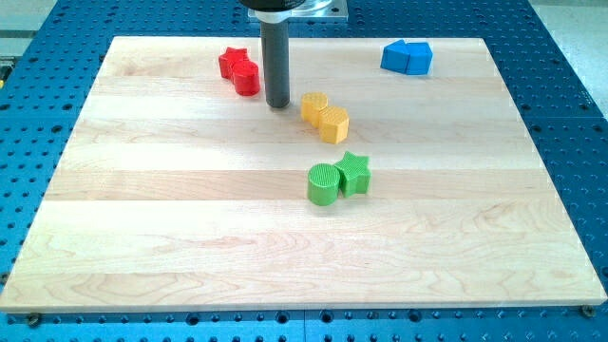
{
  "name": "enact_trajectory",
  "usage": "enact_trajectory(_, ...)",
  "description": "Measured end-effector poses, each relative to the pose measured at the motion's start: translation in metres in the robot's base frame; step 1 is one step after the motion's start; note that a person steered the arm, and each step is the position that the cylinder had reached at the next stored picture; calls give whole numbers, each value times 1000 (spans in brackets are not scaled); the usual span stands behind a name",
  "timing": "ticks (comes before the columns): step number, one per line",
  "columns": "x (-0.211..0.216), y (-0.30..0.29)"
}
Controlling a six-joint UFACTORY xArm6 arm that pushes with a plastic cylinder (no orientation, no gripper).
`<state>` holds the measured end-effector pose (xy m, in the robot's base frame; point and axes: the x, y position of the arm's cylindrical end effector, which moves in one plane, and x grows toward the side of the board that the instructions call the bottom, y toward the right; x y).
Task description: Move the blue blocks into the red blocks
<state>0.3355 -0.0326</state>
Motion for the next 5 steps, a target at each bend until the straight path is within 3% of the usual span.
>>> enact_trajectory(2, 13, 25)
enact_trajectory(5, -18, 63)
